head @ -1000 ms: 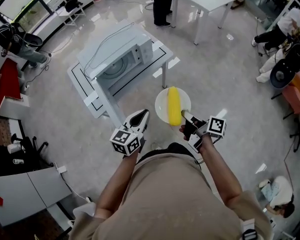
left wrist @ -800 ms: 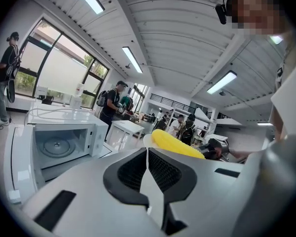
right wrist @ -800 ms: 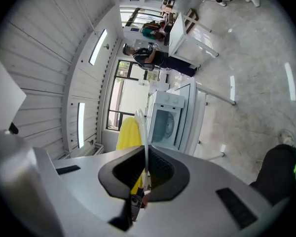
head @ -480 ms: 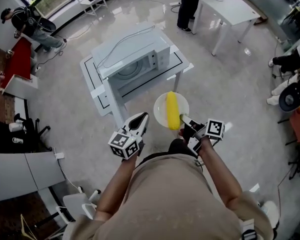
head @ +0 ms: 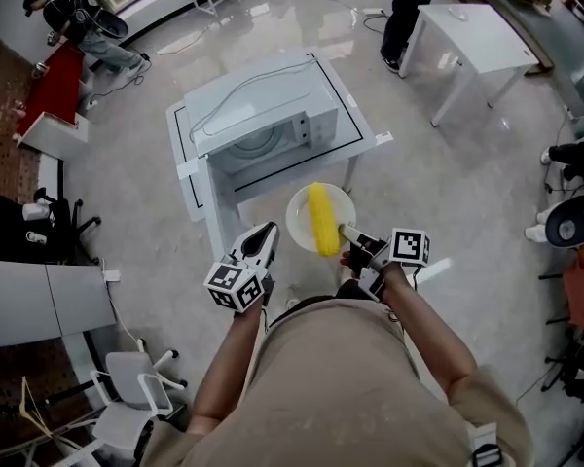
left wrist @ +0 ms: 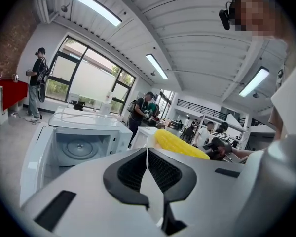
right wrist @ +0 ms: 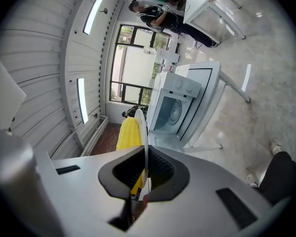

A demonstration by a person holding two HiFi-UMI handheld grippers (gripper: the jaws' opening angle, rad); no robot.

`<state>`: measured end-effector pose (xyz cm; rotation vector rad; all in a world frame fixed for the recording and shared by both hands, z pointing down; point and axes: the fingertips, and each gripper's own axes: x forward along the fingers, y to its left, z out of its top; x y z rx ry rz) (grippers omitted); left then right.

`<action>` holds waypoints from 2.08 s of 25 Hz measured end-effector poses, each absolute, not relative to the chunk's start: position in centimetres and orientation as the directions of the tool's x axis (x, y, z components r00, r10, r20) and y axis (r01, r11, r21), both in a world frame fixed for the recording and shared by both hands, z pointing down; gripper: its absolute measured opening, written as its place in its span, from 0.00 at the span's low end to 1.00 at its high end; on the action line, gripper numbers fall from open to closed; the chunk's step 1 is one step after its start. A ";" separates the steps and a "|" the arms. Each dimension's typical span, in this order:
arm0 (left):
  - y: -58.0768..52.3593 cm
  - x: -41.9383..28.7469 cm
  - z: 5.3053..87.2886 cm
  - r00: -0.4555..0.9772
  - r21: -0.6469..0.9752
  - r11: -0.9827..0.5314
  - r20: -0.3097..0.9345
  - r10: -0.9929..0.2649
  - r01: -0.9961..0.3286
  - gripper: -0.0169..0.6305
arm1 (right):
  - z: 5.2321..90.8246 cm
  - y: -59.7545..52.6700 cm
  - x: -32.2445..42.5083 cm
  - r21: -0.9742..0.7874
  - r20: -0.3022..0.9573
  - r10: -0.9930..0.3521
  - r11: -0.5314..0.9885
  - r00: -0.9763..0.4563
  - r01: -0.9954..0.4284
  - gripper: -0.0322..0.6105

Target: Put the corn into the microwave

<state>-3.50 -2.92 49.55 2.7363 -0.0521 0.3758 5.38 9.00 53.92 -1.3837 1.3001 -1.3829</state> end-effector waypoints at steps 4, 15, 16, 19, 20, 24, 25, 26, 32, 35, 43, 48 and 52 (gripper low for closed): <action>-2.6 -2.2 49.9 0.958 0.349 -0.926 0.285 -0.044 -0.146 0.03 | 54.3 8.8 7.4 -0.973 0.195 -0.966 -0.169 -0.169 -0.156 0.07; -2.5 -2.1 50.8 0.930 0.356 -0.880 0.301 -0.210 -0.314 0.03 | 54.9 7.9 10.5 -0.972 0.205 -0.929 -0.157 -0.307 -0.175 0.07; -2.6 -2.2 51.0 0.927 0.357 -0.875 0.304 -0.222 -0.326 0.03 | 55.0 7.8 10.7 -0.972 0.207 -0.926 -0.158 -0.315 -0.173 0.07; -2.7 -2.4 51.5 0.916 0.358 -0.861 0.310 -0.255 -0.361 0.03 | 55.2 7.4 10.8 -0.977 0.195 -0.921 -0.153 -0.337 -0.146 0.07; -2.8 -2.4 51.5 0.913 0.358 -0.857 0.311 -0.265 -0.371 0.03 | 55.3 7.2 10.9 -0.978 0.192 -0.919 -0.150 -0.344 -0.147 0.07; -2.5 -2.8 51.6 0.903 0.360 -0.845 0.319 -0.287 -0.396 0.03 | 55.3 7.0 11.0 -0.975 0.196 -0.915 -0.146 -0.353 -0.165 0.07; -2.5 -2.9 51.7 0.901 0.357 -0.844 0.322 -0.290 -0.400 0.03 | 55.3 7.0 11.0 -0.975 0.197 -0.915 -0.147 -0.351 -0.167 0.07; -2.6 -2.9 51.8 0.899 0.352 -0.844 0.326 -0.294 -0.404 0.03 | 55.3 6.9 11.1 -0.975 0.197 -0.917 -0.147 -0.348 -0.165 0.07; -4.6 -3.0 52.7 0.888 0.344 -0.834 0.327 -0.325 -0.432 0.03 | 55.5 5.2 11.3 -0.976 0.192 -0.923 -0.144 -0.333 -0.163 0.07; -5.3 -2.9 52.9 0.893 0.355 -0.836 0.329 -0.308 -0.419 0.03 | 55.7 4.4 11.3 -0.972 0.206 -0.927 -0.158 -0.314 -0.174 0.07; -8.4 -3.8 51.6 0.912 0.353 -0.862 0.320 -0.255 -0.364 0.03 | 55.0 2.1 10.6 -0.968 0.227 -0.940 -0.190 -0.253 -0.162 0.07; -9.7 -4.8 51.2 0.926 0.361 -0.873 0.305 -0.223 -0.329 0.03 | 55.7 0.5 9.7 -0.965 0.236 -0.944 -0.200 -0.229 -0.170 0.07; -10.8 -5.5 51.3 0.936 0.369 -0.879 0.291 -0.199 -0.302 0.03 | 56.1 -0.7 8.9 -0.961 0.256 -0.945 -0.226 -0.202 -0.160 0.07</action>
